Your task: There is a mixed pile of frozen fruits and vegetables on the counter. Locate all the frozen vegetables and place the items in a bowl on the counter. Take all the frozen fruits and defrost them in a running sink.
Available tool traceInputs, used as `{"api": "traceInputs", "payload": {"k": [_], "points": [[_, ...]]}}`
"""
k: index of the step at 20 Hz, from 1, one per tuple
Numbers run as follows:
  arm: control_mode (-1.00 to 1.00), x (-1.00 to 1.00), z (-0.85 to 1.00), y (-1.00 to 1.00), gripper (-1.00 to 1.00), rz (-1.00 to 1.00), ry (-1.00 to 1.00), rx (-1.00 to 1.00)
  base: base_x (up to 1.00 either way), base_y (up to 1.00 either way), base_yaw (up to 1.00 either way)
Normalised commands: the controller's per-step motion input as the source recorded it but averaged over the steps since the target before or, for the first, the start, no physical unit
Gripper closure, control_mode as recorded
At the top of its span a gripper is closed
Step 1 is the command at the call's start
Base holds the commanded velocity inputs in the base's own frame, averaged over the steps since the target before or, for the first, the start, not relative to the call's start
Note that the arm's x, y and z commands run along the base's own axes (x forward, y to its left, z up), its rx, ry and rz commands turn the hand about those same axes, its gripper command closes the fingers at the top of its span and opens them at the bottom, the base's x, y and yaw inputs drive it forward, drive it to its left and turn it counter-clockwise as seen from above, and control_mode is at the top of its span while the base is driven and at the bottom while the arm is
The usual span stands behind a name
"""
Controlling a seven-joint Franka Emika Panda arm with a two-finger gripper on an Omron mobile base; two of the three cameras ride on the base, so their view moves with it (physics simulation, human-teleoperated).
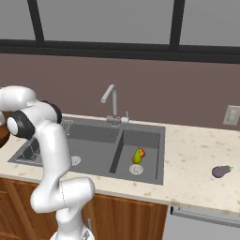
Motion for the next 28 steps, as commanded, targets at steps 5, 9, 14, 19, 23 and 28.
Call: {"api": "traceInputs", "payload": {"k": [5,9,14,19,23,28], "points": [[-1.00,0.00,-0.32,0.00,1.00,0.00,0.01,0.06,0.00,0.00,0.00],[-1.00,0.00,-0.30,0.00,1.00,0.00,0.02,0.06,0.00,0.00,0.00],[-1.00,0.00,-0.34,0.00,1.00,0.00,0.03,0.07,0.00,0.00,0.00],[-1.00,0.00,-0.16,0.02,-1.00,0.00,0.00,0.03,0.00,0.00,0.00],[-1.00,0.00,0.00,0.05,-1.00,0.00,0.00,0.00,0.00,0.00,0.00],[-1.00,-0.02,0.37,0.04,-1.00,0.00,-0.01,-0.06,0.00,0.00,0.00]]}}
